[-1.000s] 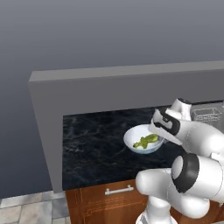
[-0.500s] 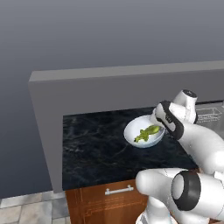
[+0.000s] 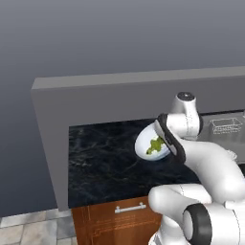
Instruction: Dump the broccoli and mango from the bowl so the bowl can be washed. Place the bowl in the sink after clearing the leftovers.
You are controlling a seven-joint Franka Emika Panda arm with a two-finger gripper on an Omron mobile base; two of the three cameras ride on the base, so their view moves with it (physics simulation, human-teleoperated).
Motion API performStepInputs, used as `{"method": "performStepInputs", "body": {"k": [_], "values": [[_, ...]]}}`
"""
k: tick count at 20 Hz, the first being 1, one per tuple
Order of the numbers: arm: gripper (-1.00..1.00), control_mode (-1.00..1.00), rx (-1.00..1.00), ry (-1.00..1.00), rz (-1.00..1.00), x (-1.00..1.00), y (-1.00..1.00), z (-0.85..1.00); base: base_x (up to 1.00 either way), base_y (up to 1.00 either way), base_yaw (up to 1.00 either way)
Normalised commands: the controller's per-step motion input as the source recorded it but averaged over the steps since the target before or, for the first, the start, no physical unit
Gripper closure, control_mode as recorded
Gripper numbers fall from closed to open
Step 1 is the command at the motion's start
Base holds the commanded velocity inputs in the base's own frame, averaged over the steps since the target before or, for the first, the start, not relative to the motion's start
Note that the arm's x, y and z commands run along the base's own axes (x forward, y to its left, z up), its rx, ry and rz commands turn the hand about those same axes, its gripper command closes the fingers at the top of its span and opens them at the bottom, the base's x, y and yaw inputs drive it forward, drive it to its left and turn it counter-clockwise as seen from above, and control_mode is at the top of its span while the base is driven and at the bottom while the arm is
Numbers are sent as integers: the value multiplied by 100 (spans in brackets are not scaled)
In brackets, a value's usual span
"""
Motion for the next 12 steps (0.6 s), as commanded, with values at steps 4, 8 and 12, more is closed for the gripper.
{"method": "performStepInputs", "body": {"k": [4, 8, 12], "values": [[100, -100, -27, 6, -7, 14, 24, 0, 0, 0, 0], [100, -100, -26, 5, -6, 20, 36, 0, 0, 0, 0], [100, -100, -28, 6, -5, 19, 38, 0, 0, 0, 0]]}}
